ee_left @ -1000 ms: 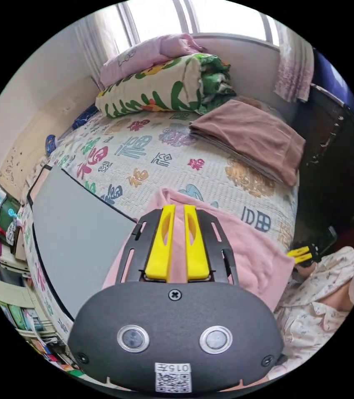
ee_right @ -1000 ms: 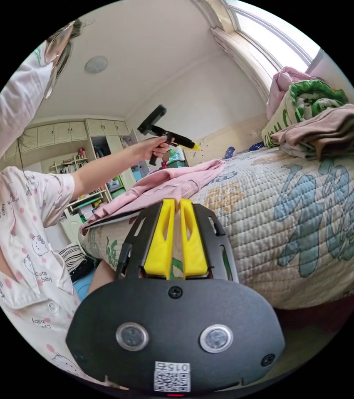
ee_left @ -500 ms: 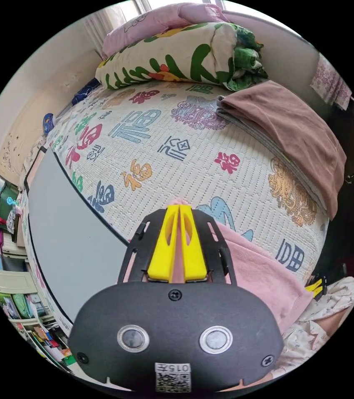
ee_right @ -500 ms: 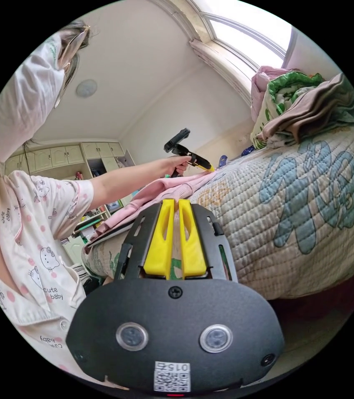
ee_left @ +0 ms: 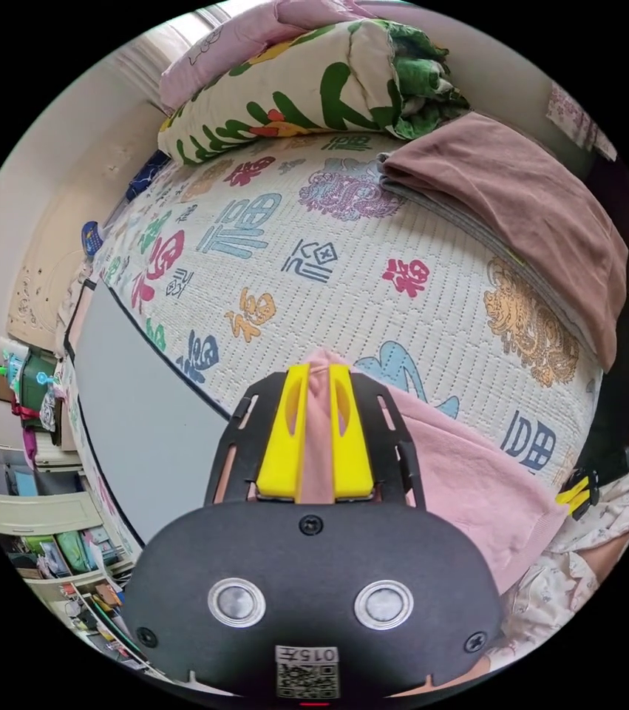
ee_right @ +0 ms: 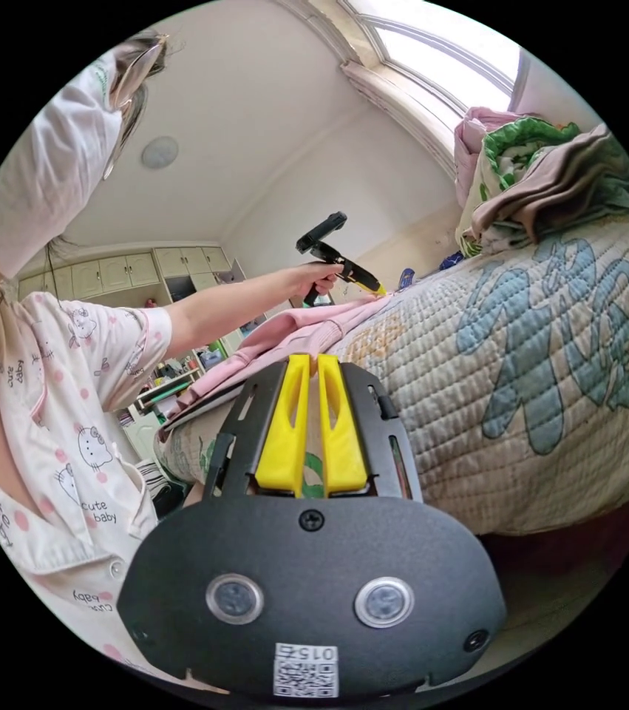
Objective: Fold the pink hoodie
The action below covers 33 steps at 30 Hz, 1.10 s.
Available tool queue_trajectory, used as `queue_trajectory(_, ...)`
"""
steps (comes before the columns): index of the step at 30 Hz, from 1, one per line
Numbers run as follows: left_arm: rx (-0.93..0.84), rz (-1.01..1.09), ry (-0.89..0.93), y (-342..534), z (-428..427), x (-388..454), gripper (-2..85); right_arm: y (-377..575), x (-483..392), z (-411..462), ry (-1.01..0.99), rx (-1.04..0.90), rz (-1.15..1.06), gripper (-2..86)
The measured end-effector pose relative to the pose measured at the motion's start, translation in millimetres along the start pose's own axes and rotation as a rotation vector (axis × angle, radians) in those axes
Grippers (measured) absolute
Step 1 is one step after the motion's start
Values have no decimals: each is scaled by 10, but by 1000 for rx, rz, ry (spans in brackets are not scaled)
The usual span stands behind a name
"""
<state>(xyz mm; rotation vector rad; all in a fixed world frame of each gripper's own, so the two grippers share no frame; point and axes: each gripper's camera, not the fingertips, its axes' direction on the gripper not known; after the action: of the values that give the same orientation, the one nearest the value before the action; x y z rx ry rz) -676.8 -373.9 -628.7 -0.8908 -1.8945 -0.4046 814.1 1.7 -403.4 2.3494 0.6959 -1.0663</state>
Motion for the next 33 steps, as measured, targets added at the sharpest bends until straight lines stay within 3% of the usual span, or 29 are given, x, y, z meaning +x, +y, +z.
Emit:
queue_trajectory(6, -32, 19, 23, -51, 180, 70, 78, -41, 111, -15, -48, -8, -16, 3)
queue_trajectory(14, 14, 8, -170, 22, -67, 144, 103, 82, 176, -44, -70, -3, -30, 4)
queue_trajectory(18, -60, -2, -8, 62, 119, 25, 95, 159, 253, -37, -108, -2, -14, 3)
queue_trajectory(22, -59, -17, 35, 160, 116, -34, 69, 287, 229, -27, -97, -9, -22, 1)
queue_trajectory(27, 37, -15, -39, 329, -288, -29, 30, 382, 344, -181, -145, 65, 100, -4)
queue_trajectory(33, 338, -101, -25, 648, -1345, -140, 16, 143, 198, -611, -34, 197, 4, -4)
